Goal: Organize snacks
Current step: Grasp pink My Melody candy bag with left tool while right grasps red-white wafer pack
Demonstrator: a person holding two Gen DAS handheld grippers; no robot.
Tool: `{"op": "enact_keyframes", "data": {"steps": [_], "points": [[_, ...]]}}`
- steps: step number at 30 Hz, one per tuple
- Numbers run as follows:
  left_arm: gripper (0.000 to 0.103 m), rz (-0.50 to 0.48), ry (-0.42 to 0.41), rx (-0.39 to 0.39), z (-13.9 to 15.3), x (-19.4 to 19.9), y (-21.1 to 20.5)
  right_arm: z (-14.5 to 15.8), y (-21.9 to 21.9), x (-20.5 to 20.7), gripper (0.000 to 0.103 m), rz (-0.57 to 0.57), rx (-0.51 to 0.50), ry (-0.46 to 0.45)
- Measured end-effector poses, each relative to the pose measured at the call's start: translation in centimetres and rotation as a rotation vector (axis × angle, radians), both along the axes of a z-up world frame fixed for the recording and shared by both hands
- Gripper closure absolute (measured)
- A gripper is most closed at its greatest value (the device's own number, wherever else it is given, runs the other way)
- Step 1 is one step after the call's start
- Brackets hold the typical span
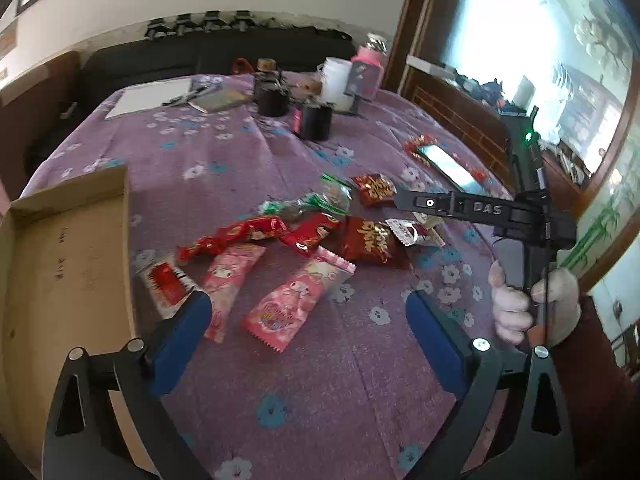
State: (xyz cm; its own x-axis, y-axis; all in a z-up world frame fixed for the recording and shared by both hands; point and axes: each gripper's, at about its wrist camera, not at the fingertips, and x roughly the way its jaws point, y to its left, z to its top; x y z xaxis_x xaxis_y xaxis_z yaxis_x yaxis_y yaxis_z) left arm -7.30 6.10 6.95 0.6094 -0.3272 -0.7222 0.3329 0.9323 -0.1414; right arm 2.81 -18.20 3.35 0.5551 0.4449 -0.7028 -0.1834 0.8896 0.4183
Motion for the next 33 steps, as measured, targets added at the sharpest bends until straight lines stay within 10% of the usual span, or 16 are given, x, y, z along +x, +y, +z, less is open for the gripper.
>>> {"op": "enact_keyframes", "data": {"steps": [8,18,23,33], "points": [[0.013,-0.075,0.033,0.103,-2.1,2.6,-2.2,0.4,-0.3,-1.4,0.021,0.208,0.214,0.089],[0.070,-0.133,0.132,0.116,-4.4,4.1,-3.4,-0.8,0.0,-0.5,0.021,0.103,0.199,0.085],[0.071,-0.127,0.159,0.088,-4.4,3.1,-2.9,-0.8,1.3,-1.0,0.021,0.299,0.304,0.165],[0.057,-0.093,0.119,0.138,-4.8,3.0,-4.4,1.7,4.5,-4.2,0.021,0.291,-0.094,0.007]]}}
